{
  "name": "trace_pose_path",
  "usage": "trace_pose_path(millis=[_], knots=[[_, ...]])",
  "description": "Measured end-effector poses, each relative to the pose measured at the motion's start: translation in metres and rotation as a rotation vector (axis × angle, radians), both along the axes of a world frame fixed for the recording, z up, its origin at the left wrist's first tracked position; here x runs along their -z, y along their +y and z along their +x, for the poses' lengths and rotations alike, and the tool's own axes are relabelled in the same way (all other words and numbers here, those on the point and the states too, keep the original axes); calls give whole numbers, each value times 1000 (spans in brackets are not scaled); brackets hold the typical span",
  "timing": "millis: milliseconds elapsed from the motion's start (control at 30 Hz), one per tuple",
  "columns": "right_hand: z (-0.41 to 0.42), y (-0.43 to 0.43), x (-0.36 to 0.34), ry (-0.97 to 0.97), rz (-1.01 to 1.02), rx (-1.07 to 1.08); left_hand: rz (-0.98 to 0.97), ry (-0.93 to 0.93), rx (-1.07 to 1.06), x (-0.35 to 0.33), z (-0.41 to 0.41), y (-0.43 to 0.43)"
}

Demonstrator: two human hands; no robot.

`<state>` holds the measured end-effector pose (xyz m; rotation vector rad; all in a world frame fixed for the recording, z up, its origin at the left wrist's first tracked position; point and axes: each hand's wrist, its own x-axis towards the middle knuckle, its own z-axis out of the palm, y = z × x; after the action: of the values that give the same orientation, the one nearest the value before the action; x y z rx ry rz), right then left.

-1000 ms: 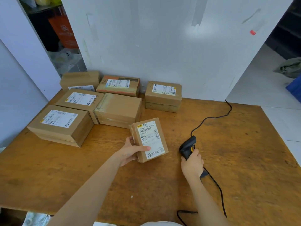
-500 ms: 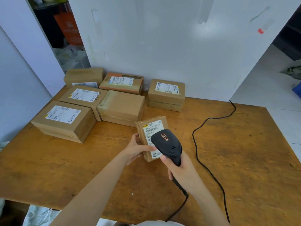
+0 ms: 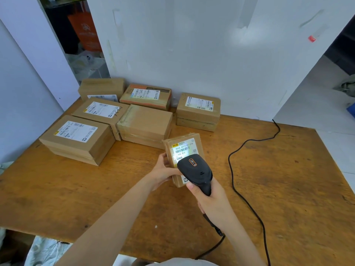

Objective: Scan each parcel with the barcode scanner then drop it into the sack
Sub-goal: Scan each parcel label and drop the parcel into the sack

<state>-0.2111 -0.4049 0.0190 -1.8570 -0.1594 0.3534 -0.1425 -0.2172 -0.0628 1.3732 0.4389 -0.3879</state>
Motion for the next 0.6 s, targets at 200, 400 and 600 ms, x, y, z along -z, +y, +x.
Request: trace_pose_path(millis=[200, 400, 600], knots=[[-1, 2, 2, -14, -6, 26, 34, 0, -11, 2, 1, -3], [0, 2, 2, -13, -5, 41, 34, -4, -13, 6, 3, -1], [0, 2, -1, -24, -6, 68, 22, 2, -27, 4, 5, -1]])
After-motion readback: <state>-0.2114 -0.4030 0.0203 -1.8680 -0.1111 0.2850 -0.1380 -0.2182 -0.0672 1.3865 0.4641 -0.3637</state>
